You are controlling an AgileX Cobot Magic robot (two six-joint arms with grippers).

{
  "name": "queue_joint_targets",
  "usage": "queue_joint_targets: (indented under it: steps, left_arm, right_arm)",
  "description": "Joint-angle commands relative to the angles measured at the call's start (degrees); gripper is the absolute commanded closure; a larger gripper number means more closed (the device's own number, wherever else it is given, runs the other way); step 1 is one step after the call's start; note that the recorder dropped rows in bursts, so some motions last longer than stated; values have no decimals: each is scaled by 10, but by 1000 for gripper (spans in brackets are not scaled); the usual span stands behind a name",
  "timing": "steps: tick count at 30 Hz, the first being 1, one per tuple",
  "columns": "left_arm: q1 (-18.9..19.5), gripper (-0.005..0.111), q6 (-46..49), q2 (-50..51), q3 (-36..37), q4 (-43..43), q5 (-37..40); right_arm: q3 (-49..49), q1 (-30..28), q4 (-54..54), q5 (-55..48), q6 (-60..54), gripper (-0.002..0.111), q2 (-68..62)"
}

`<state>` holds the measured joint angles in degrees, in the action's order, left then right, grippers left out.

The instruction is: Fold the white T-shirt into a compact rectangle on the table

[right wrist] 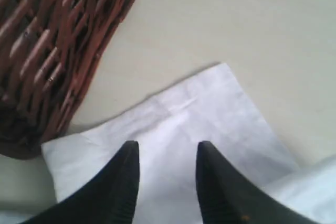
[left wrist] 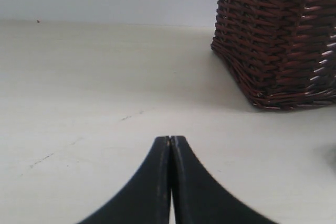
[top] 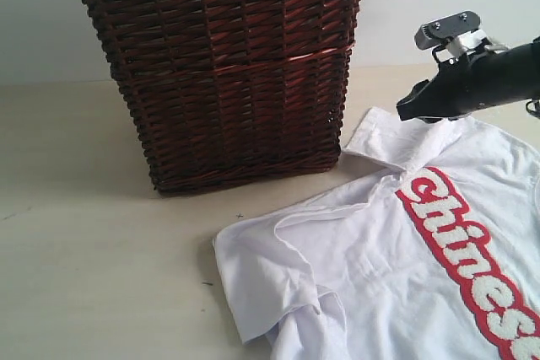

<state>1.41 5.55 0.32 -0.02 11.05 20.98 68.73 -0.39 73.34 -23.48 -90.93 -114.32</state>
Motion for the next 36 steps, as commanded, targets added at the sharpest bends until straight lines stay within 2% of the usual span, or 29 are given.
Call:
queue_joint_targets:
  steps: [1,2,3,4,5,6,8,10,14,20,28,31,34,36]
  left_arm:
    - [-5,107,1,-3,0,-1,-3]
    - [-5,107,1,-3,0,-1,-3]
    - [-5,107,1,-3,0,-1,-3]
    - [-5,107,1,-3,0,-1,-3]
    - [-5,107,1,-3,0,-1,-3]
    - [-5,107,1,-3,0,-1,-3]
    - [-5,107,1,-3,0,-1,-3]
    - [-5,107,1,-3,0,-1,-3]
    - [-5,107,1,-3,0,-1,-3]
    - [-5,107,1,-3,0,-1,-3]
    - [-5,107,1,-3,0,-1,-3]
    - [-5,107,1,-3,0,-1,-3]
    - [-5,107,1,-3,0,-1,-3]
    - [-5,107,1,-3,0,-1,-3]
  right_arm:
    - [3,-2,-215,-3,189,76,24]
    - [3,-5,-257,-48,220,80,26]
    - [2,-10,-354,-155,262,90,26]
    - [-3,-12,-395,-213,279,95,26]
    - [-26,-18,-447,-237,289,106,30]
    - [-45,-21,-466,-221,298,108,36]
    - [-118,-52,-475,-146,308,108,53]
    - [-164,-72,-481,-115,308,108,64]
    - [-239,-91,-511,-111,307,108,66]
    - [-285,-91,-515,-122,306,108,110]
    - [-289,-91,-496,-61,306,108,186]
    - [-289,-91,-458,-49,298,108,209]
    - [-288,-91,-347,-13,192,108,231]
    - [-282,-89,-211,5,78,108,234]
